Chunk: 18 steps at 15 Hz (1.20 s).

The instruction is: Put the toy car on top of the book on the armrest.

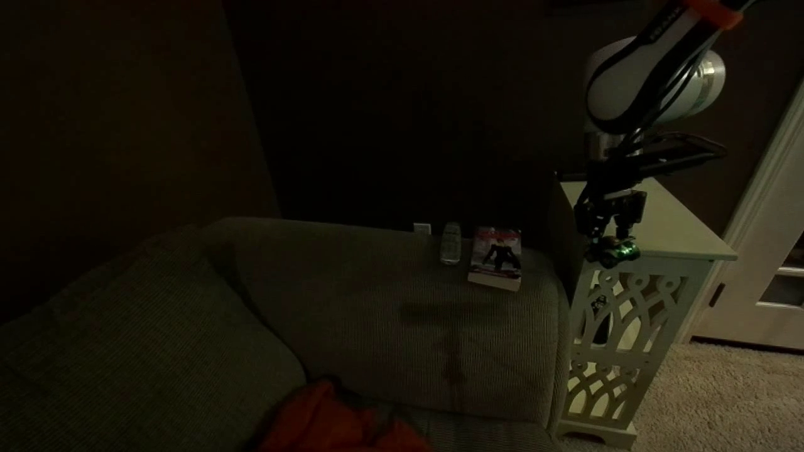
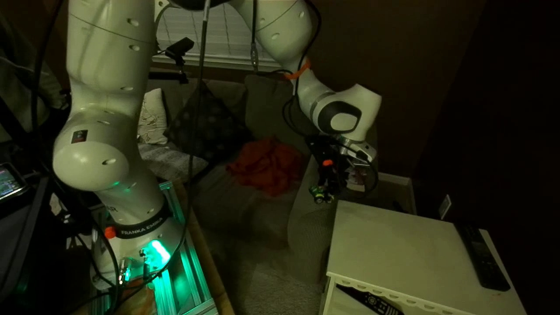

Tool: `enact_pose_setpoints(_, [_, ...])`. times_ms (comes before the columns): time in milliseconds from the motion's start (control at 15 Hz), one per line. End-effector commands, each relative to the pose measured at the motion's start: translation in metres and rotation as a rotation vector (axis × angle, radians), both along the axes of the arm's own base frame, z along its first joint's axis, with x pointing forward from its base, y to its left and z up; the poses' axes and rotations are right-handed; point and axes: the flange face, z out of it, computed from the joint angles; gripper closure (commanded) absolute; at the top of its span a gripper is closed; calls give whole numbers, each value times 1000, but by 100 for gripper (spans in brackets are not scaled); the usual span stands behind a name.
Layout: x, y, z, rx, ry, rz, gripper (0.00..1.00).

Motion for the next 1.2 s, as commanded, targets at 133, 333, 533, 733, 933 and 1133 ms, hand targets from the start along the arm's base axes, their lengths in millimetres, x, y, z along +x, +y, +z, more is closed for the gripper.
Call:
enact_pose_setpoints(133, [10, 29, 12, 7, -20, 138, 40])
enact_pose_setpoints(333, [14, 22, 19, 36, -68, 183, 65])
enact_pose_setpoints(533, [44, 49, 18, 67, -162, 355, 65])
enact_pose_setpoints(733, [68, 76, 15, 68, -180, 521, 65])
enact_pose_setpoints(933, [98, 77, 27, -1, -236, 567, 65])
enact_pose_setpoints(1133, [131, 63, 40, -21, -346, 521, 65])
